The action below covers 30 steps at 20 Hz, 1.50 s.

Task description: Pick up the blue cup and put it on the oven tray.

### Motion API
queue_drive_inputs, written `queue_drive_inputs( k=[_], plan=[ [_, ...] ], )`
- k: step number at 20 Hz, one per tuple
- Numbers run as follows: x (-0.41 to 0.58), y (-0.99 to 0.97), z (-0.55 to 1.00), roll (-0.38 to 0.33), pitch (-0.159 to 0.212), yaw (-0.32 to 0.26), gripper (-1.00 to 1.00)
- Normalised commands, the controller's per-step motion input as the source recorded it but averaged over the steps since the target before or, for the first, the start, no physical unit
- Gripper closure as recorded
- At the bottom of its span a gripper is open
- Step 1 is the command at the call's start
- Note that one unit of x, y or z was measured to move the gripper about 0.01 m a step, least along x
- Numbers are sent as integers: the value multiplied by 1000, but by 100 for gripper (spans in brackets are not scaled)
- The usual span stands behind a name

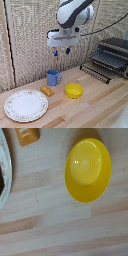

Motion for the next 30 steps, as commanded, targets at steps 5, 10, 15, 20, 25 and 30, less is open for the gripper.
queue_drive_inputs(
  k=[5, 10, 15, 20, 25, 30],
  plan=[
    [617, -117, -77, 2, 34, 5, -100],
    [595, -155, -151, 0, 26, 38, -100],
    [317, -27, -234, -35, 84, 34, -100],
    [306, -57, -310, -41, 101, 35, -100],
    [381, -251, -293, -16, 73, 83, -100],
    [266, -198, -286, -34, 63, 102, -100]
  ],
)
